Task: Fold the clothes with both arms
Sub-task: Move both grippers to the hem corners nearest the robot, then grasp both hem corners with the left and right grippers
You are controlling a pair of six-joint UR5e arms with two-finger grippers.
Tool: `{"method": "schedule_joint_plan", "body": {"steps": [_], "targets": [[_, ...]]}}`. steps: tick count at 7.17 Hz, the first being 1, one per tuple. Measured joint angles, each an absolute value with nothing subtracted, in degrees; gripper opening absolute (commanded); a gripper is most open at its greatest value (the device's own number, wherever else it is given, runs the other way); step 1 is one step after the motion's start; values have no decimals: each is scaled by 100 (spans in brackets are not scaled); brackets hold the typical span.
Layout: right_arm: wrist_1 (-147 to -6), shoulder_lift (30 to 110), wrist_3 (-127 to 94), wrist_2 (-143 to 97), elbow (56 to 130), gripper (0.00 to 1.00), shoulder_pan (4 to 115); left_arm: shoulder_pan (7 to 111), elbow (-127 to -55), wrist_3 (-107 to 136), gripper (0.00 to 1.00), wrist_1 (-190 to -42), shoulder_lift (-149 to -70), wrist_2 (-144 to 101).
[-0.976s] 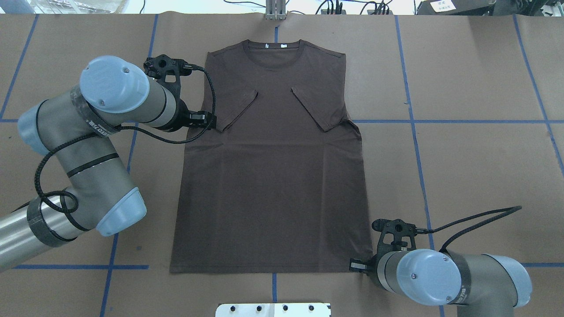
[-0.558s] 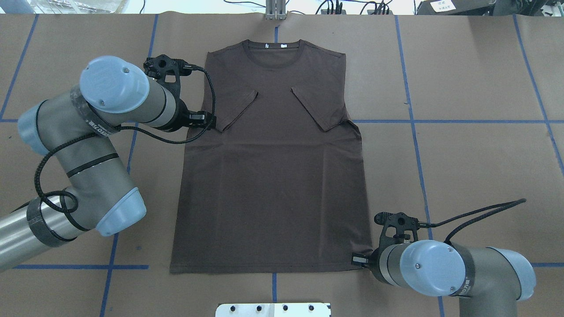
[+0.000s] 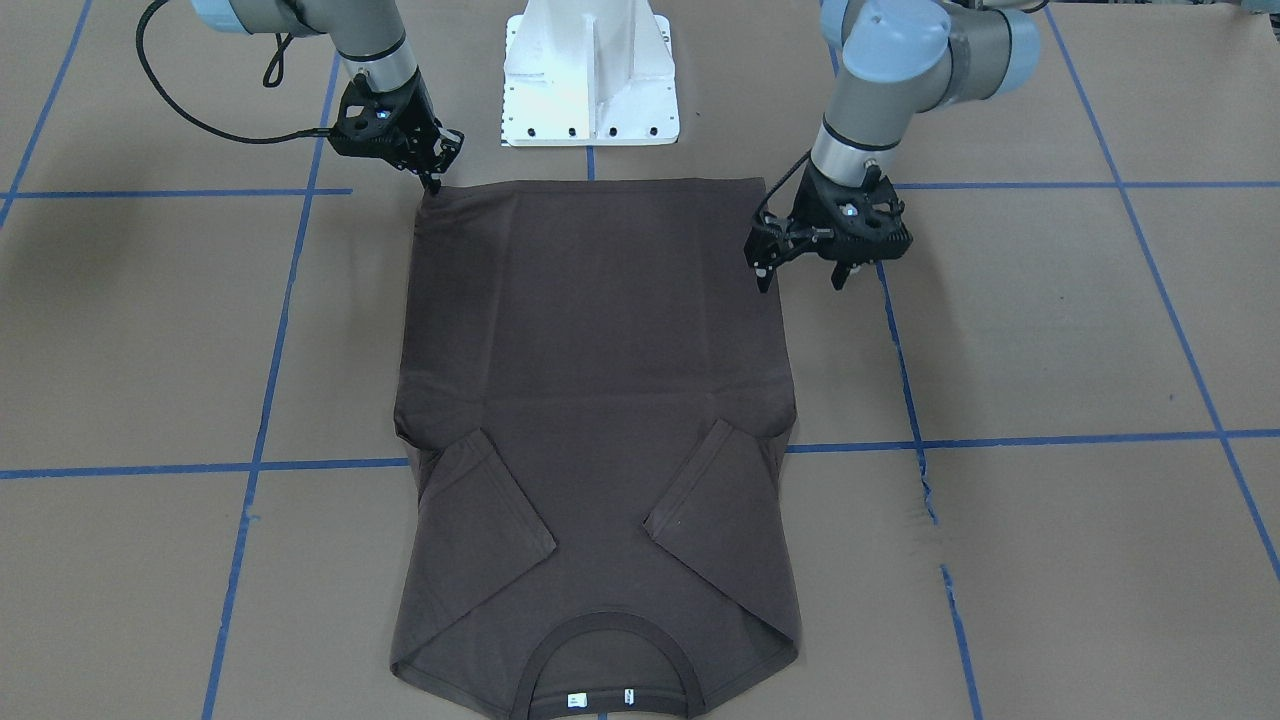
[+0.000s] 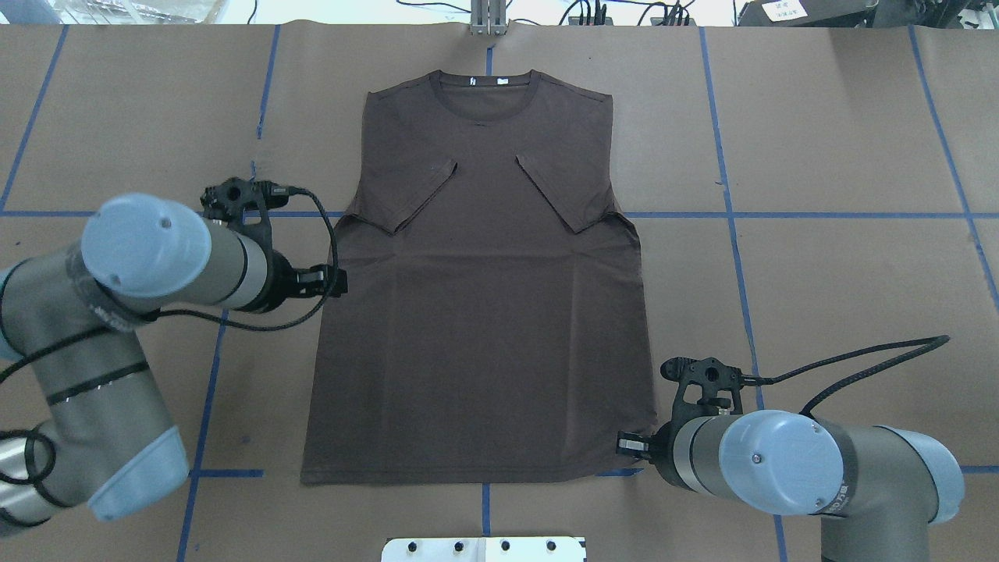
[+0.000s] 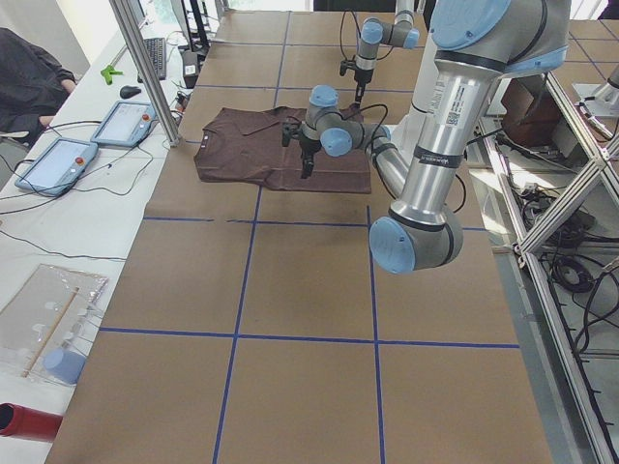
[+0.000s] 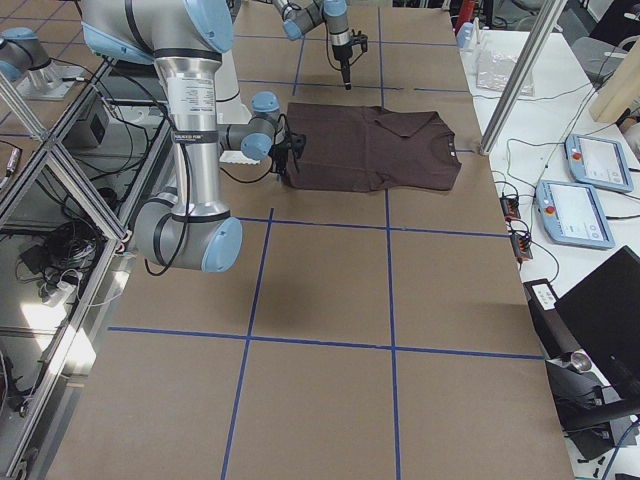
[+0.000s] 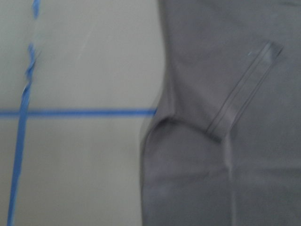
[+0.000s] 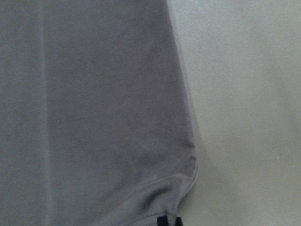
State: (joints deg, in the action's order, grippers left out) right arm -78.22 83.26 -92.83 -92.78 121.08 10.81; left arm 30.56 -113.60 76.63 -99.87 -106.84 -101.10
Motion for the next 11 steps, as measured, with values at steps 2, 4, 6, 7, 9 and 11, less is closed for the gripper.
{"method": "schedule_joint_plan", "body": {"steps": [2,4,6,7,9,11], "targets": [[-7809,8244,-9129,-9302,12204,0,1115,2001,-11744,9059,97,-9966,-10253,-9537],[-7703,8183,-9027,-9339,12211,0,1184,1303,-11779,9883,95,-9945,-10116,-9186],[-7638,8175,-8995,-9403,12214,0,1251,1063,-11754,10082,94,-9935,-10006,-9114],[-7621,8174,-8993,-9415,12212,0,1266,985,-11735,10163,93,-9938,-9942,-9100],[-7613,8174,-8989,-9423,12209,0,1281,821,-11693,10337,86,-9940,-9898,-9090],[-7606,8174,-8988,-9445,12212,0,1306,749,-11682,10409,79,-9940,-9901,-9090]]}}
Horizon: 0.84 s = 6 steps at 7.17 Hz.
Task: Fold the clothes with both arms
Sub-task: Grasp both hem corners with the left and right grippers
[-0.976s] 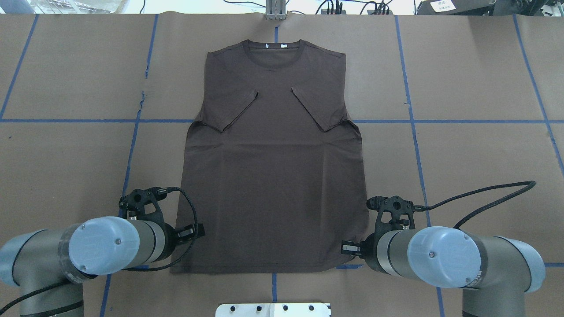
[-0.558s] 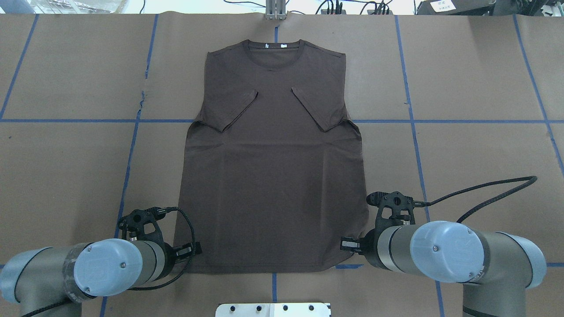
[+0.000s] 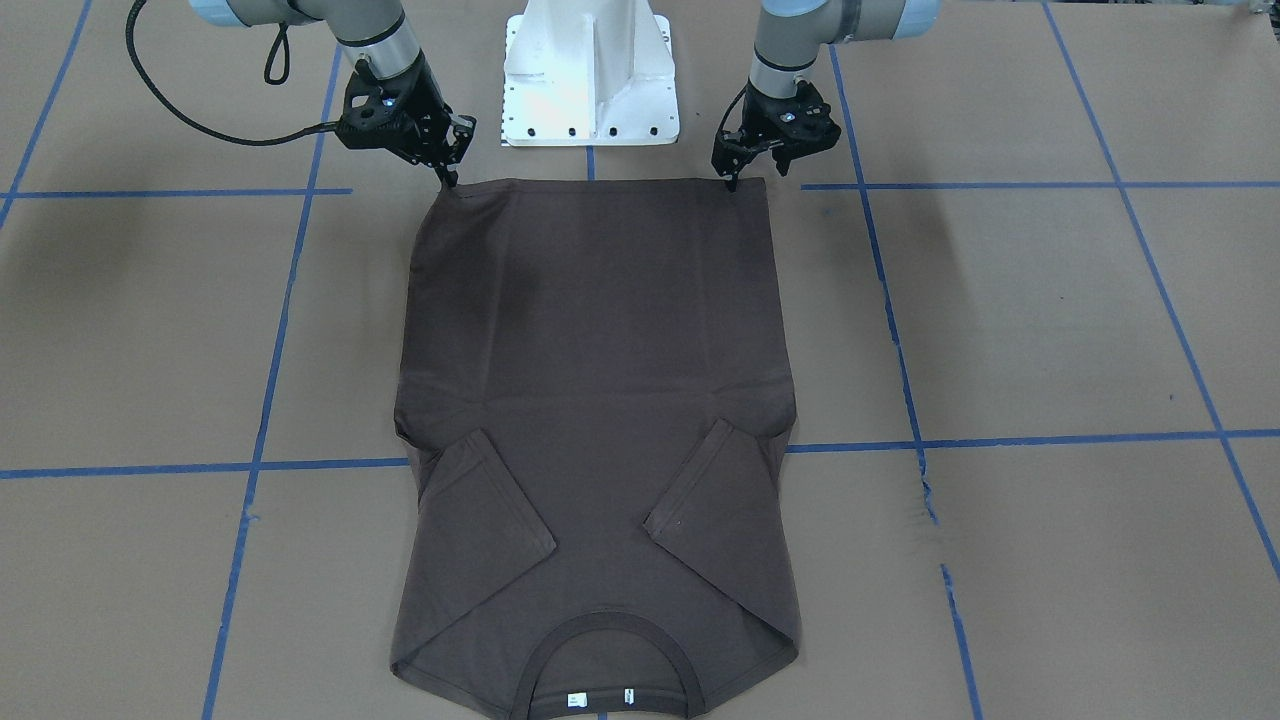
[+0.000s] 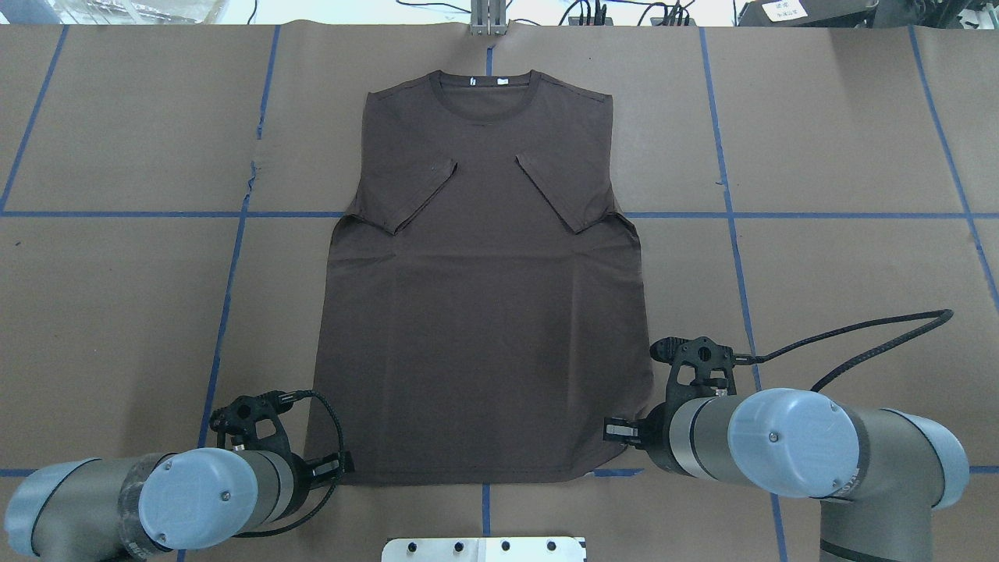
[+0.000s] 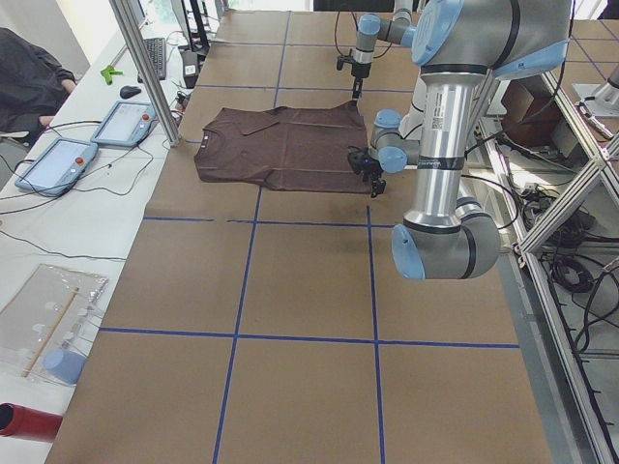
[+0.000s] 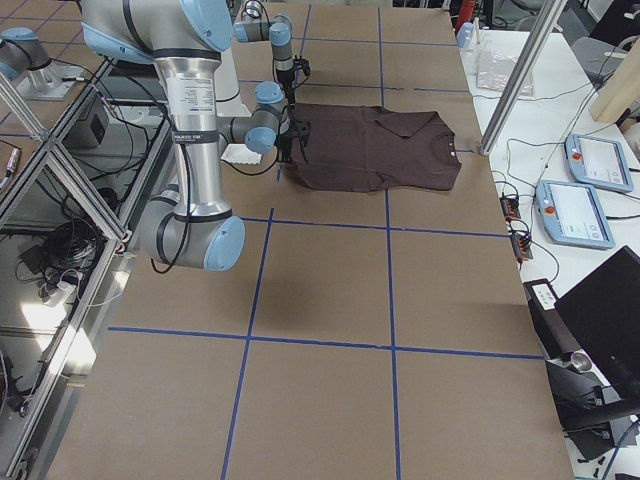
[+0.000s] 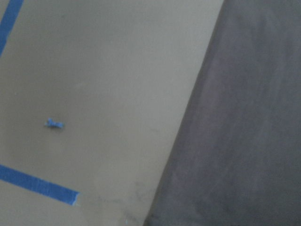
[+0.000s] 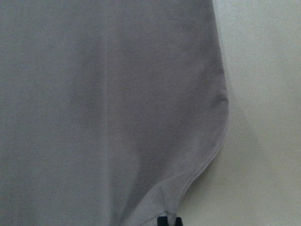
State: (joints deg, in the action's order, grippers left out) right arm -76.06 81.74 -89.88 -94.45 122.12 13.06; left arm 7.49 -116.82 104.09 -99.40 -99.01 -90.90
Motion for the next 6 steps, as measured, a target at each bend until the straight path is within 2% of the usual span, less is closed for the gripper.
{"method": "schedule_joint_plan", "body": {"steps": [2,3,6], "targets": [[-7608,8174,-8989,-9463,12219,0,1340,751,-11691,10399,77,-9940,-9900,-9098],[-7610,8174,-8989,-9467,12222,0,1355,753,-11689,10376,68,-9940,-9898,-9100],[-7611,8174,-8944,-9492,12223,0,1390,754,-11683,10366,11,-9937,-9899,-9102]]}}
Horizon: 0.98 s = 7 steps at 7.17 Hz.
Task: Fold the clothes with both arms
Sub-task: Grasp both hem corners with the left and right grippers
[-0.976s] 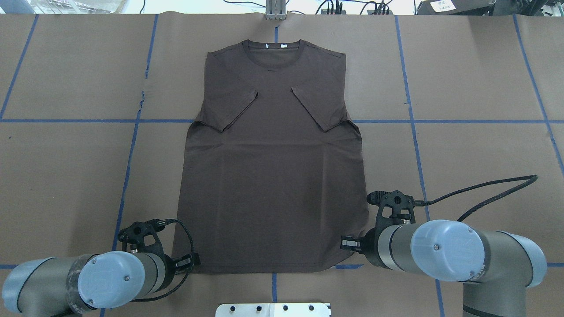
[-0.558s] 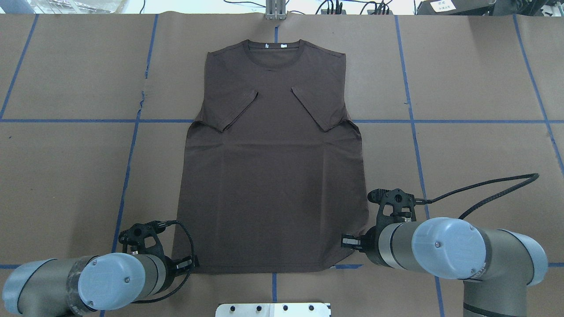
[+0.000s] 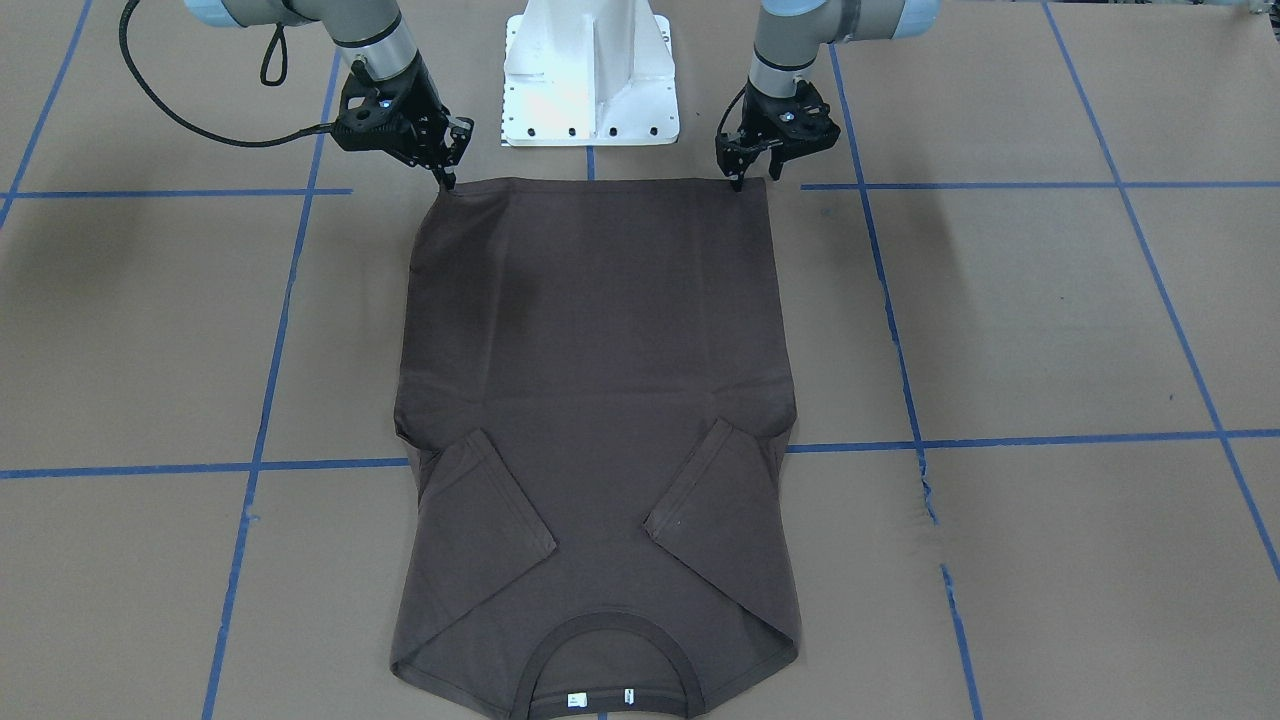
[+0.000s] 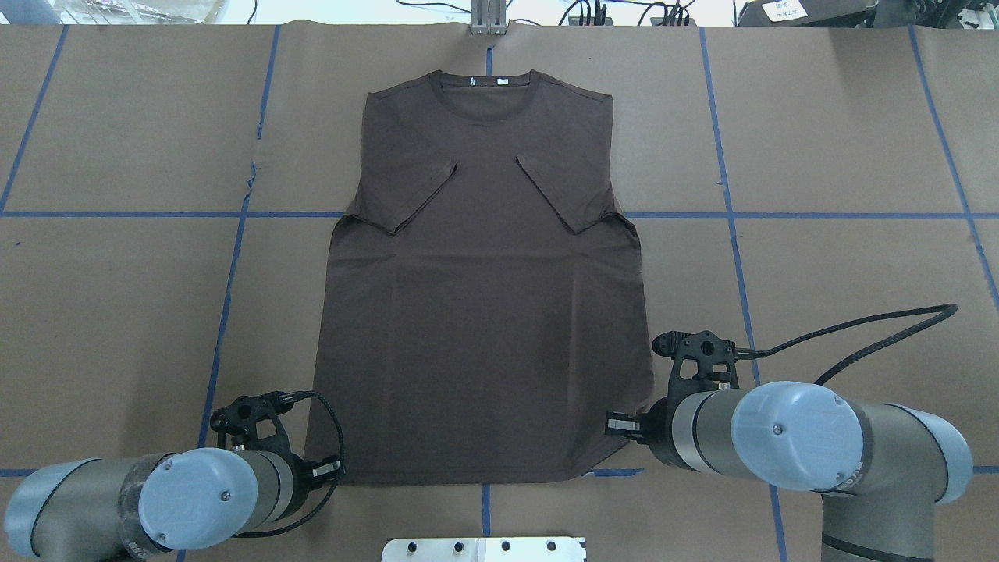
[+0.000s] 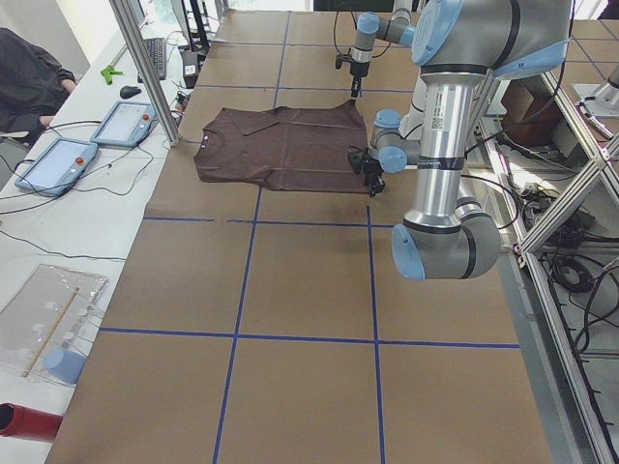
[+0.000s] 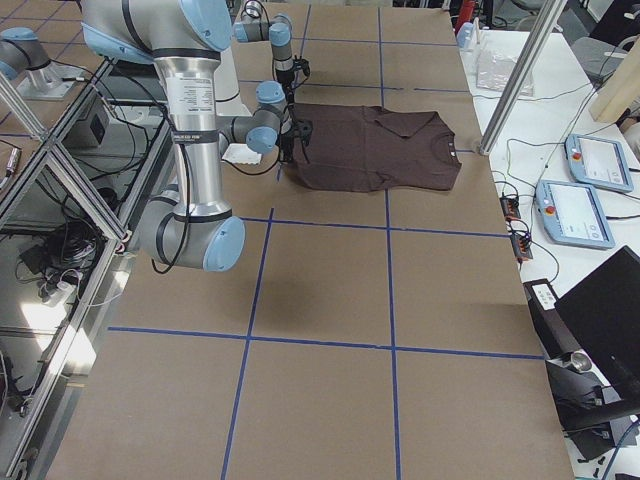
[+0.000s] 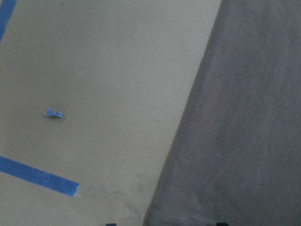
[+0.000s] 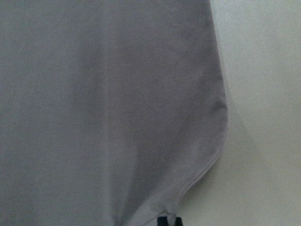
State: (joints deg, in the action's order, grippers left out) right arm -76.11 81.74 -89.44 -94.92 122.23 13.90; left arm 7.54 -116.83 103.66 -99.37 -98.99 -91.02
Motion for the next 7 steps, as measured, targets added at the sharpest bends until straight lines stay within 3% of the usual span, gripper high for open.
{"method": "schedule_joint_plan", "body": {"steps": [1,5,7], "targets": [[-7611,8175,-8913,-9544,12224,0,1429,759,-11691,10366,0,-9933,-9902,-9104],[-7611,8207,-8772,-9861,12271,0,1662,818,-11805,10341,0,-9877,-9925,-9111],[-7629,8447,-8622,-10301,12535,0,1904,811,-12459,10206,0,-9166,-9997,-9148]]}}
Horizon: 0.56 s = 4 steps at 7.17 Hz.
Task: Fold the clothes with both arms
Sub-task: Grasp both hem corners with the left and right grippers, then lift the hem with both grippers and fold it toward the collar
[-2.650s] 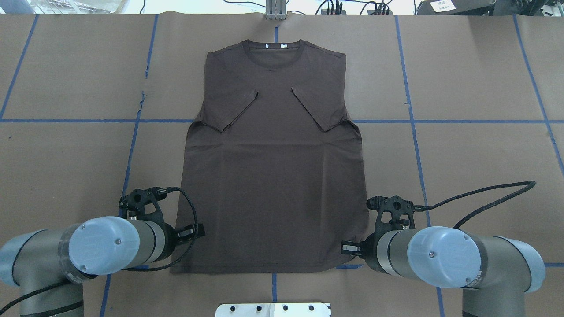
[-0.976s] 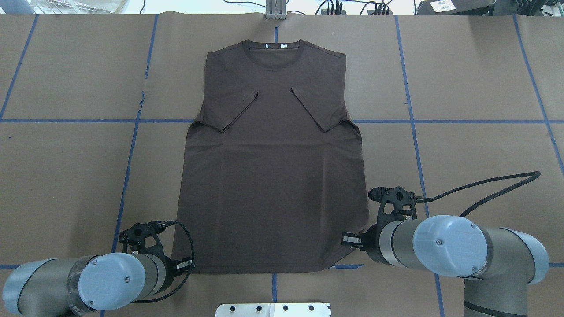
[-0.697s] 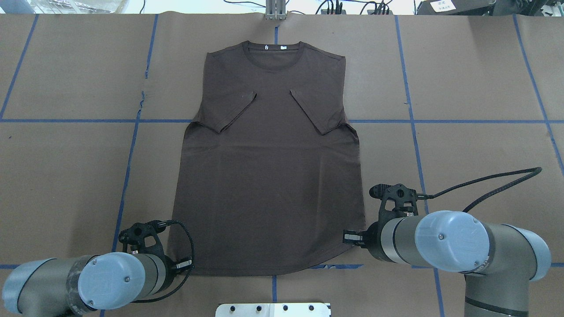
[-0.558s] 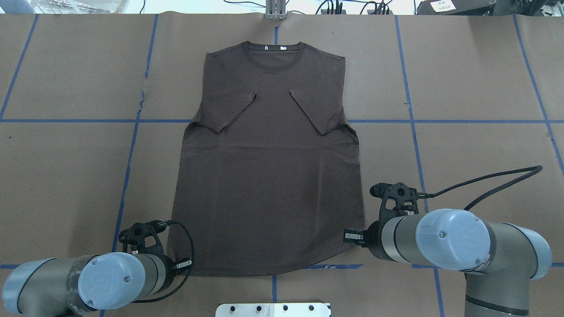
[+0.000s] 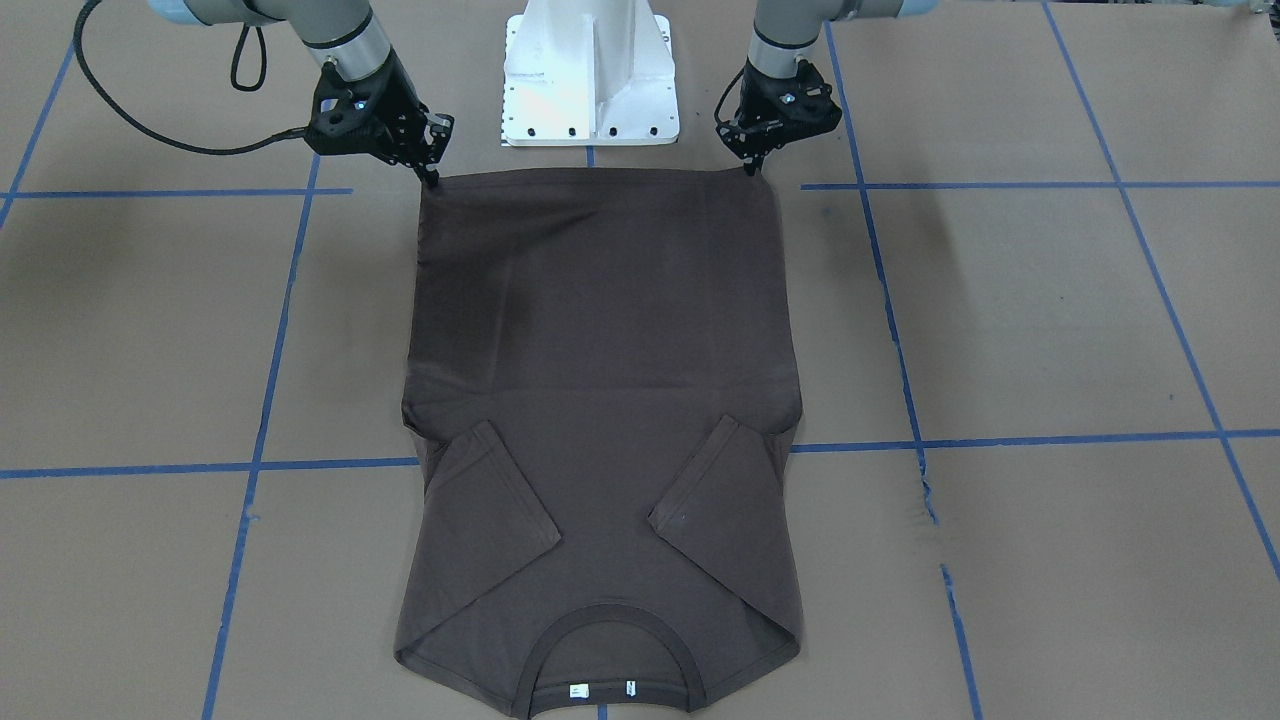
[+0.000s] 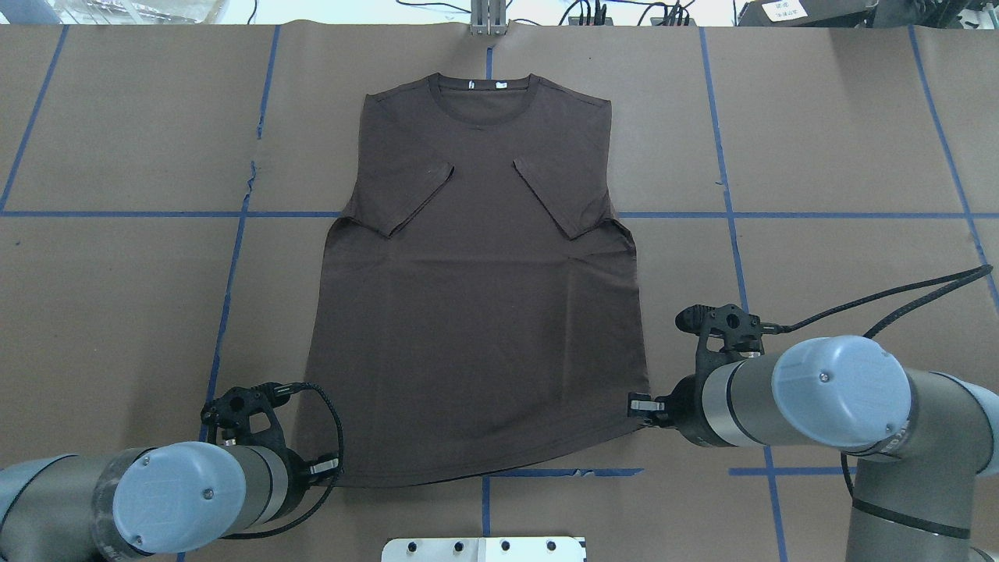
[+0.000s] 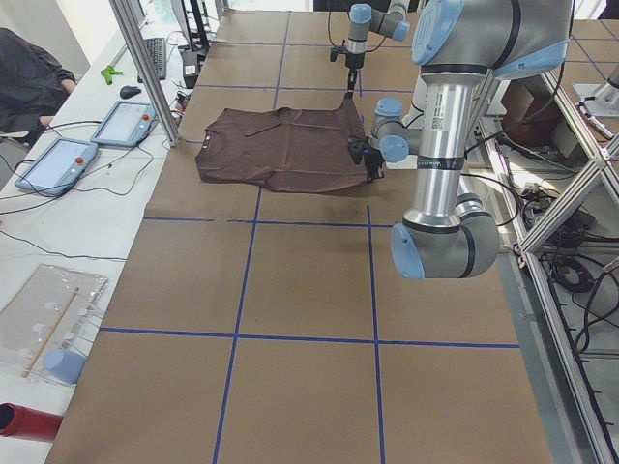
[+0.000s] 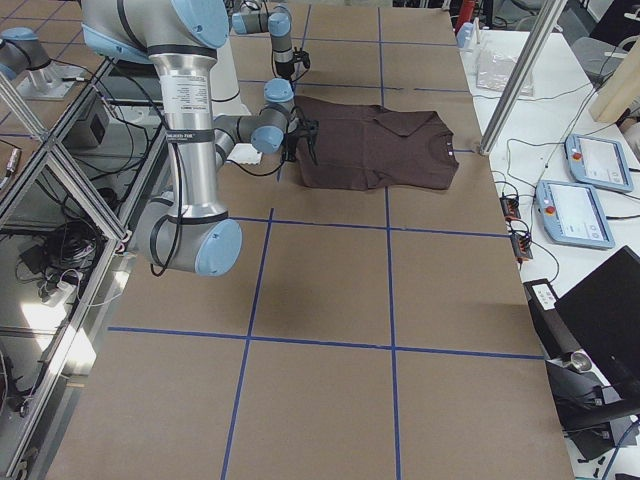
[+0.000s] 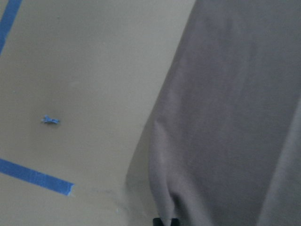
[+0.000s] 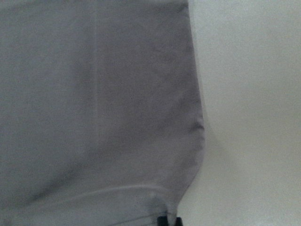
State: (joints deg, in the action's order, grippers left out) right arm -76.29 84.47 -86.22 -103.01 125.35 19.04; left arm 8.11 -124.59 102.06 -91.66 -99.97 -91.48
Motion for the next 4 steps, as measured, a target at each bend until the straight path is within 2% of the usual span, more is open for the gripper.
{"method": "schedule_joint_plan", "body": {"steps": [4], "targets": [[-7643,9347,-8484,-11365,13606,0,1698,259,-13688,9977,0,-8457,-10154,-9225]]}}
